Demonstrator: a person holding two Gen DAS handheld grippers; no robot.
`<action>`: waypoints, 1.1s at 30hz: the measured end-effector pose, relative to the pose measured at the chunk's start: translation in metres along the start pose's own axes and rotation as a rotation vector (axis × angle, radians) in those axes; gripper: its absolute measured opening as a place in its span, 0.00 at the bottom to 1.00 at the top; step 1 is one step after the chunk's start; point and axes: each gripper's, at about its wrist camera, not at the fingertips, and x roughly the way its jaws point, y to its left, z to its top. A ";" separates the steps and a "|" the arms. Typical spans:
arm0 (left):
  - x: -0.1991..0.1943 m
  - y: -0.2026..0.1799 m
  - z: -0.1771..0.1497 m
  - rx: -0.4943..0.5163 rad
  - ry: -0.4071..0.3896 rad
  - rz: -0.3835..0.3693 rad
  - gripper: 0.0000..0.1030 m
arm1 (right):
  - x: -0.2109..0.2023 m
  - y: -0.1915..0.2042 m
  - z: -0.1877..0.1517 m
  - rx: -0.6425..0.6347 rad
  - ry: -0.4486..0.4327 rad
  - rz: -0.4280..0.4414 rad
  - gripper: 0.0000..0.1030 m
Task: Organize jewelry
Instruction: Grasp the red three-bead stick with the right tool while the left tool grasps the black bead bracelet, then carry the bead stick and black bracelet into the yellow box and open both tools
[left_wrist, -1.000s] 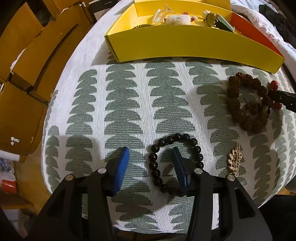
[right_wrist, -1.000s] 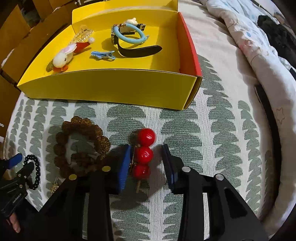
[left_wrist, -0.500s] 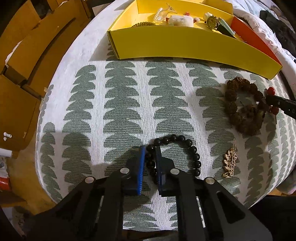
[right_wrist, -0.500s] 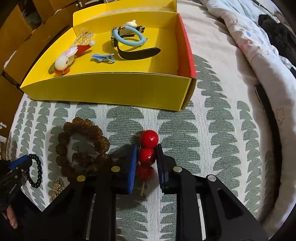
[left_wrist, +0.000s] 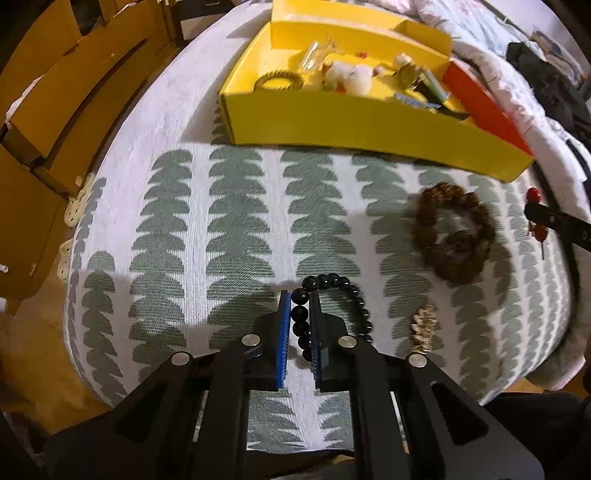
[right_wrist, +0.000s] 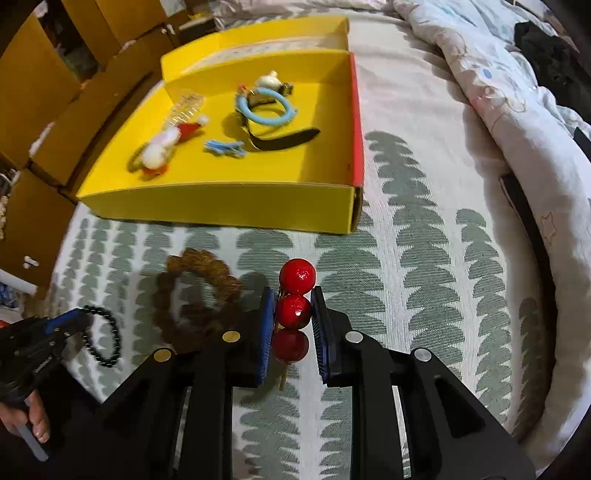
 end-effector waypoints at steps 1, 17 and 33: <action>-0.005 -0.002 0.000 0.001 -0.009 -0.005 0.10 | -0.004 0.000 0.000 -0.002 -0.004 0.008 0.20; -0.061 -0.015 0.025 0.000 -0.134 -0.087 0.10 | -0.047 0.008 0.030 -0.002 -0.117 0.103 0.20; -0.091 -0.040 0.113 0.030 -0.218 -0.065 0.10 | -0.031 0.019 0.101 -0.020 -0.145 0.135 0.20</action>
